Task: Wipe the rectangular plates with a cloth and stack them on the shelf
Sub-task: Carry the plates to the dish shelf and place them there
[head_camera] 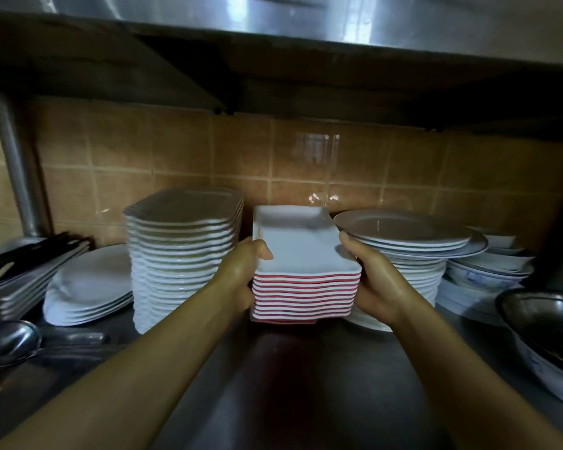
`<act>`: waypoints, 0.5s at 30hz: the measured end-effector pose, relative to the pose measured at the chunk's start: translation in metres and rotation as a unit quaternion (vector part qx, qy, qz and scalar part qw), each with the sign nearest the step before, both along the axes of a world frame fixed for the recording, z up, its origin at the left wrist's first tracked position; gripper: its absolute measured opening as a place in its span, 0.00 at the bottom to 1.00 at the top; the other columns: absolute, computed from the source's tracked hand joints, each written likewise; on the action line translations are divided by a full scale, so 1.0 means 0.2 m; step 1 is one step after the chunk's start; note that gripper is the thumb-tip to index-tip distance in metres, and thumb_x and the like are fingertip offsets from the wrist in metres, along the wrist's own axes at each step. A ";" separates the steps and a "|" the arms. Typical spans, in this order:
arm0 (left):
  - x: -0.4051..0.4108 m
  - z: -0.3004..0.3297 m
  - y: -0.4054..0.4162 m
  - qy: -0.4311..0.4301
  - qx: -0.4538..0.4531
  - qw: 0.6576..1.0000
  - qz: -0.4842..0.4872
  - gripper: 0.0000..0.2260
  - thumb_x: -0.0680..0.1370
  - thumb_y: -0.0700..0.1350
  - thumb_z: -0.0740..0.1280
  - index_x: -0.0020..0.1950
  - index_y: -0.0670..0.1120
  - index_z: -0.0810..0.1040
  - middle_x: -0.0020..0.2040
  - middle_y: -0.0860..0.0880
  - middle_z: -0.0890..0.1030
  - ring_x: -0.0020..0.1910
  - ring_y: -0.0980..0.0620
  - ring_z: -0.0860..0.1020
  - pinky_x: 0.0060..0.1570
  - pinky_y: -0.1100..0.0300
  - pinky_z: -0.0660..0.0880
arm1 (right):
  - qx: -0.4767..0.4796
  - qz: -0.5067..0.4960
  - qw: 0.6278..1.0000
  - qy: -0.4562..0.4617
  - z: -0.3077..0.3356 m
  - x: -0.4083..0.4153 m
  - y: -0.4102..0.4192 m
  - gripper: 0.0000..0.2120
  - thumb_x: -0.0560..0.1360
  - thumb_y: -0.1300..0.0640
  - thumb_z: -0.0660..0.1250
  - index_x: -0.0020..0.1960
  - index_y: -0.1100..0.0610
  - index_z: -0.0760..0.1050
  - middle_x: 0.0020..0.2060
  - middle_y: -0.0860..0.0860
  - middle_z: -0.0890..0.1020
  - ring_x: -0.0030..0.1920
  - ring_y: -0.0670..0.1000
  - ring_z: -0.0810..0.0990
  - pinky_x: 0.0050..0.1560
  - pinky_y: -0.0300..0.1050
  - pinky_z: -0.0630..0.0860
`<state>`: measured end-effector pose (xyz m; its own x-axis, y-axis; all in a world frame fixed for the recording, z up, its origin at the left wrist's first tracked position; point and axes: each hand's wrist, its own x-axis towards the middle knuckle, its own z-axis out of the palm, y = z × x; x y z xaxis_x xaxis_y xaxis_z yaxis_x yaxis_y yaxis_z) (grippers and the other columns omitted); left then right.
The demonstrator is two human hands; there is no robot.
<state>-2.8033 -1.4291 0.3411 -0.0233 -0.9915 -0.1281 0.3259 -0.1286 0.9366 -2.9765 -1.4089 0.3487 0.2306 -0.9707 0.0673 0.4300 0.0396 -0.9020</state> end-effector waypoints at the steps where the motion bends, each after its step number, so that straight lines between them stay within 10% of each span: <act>1: 0.00 0.00 0.00 -0.005 0.007 1.000 0.000 0.15 0.73 0.37 0.57 0.57 0.42 0.75 0.42 0.43 0.80 0.38 0.45 0.78 0.33 0.58 0.74 | -0.014 -0.003 1.000 0.003 -0.01 0.00 0.01 0.13 0.78 0.54 0.58 0.58 0.57 0.75 0.49 0.54 0.85 0.47 0.52 0.84 0.45 0.43 0.82; 6: -0.01 0.02 0.00 -0.016 0.014 1.000 -0.002 0.15 0.73 0.36 0.57 0.57 0.41 0.75 0.41 0.43 0.79 0.36 0.45 0.77 0.32 0.58 0.74 | -0.159 -0.118 0.950 0.242 -0.06 -0.01 0.09 0.38 0.66 0.46 0.69 0.73 0.47 0.59 0.64 0.44 0.74 0.60 0.43 0.76 0.53 0.35 0.75; 10: 0.00 0.03 -0.01 -0.024 0.024 0.999 -0.004 0.14 0.73 0.37 0.57 0.57 0.40 0.75 0.41 0.42 0.79 0.36 0.44 0.77 0.32 0.58 0.75 | -0.351 -0.250 0.709 0.558 -0.11 0.01 0.16 0.57 0.58 0.40 0.78 0.76 0.43 0.46 0.73 0.44 0.52 0.73 0.46 0.49 0.71 0.46 0.53; 13: -0.01 0.04 -0.01 -0.030 0.034 0.999 -0.004 0.12 0.72 0.38 0.58 0.54 0.41 0.76 0.40 0.42 0.79 0.35 0.44 0.77 0.35 0.57 0.74 | -0.442 -0.306 0.513 0.669 -0.21 0.06 0.15 0.61 0.49 0.39 0.79 0.75 0.48 0.52 0.73 0.58 0.58 0.73 0.60 0.53 0.69 0.60 0.56; 15: -0.01 0.05 -0.01 -0.033 0.038 0.999 -0.010 0.12 0.72 0.38 0.58 0.53 0.41 0.76 0.40 0.42 0.80 0.36 0.44 0.78 0.35 0.57 0.74 | -0.455 -0.342 0.447 0.690 -0.28 0.07 0.10 0.60 0.49 0.43 0.80 0.75 0.50 0.56 0.71 0.62 0.63 0.71 0.64 0.60 0.69 0.65 0.58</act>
<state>-2.8046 -1.4307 0.3502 -0.0320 -0.9784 -0.2041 0.2614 -0.2053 0.9432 -2.9633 -1.3880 0.2936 0.3320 -0.5620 0.7576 -0.9301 -0.3290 0.1636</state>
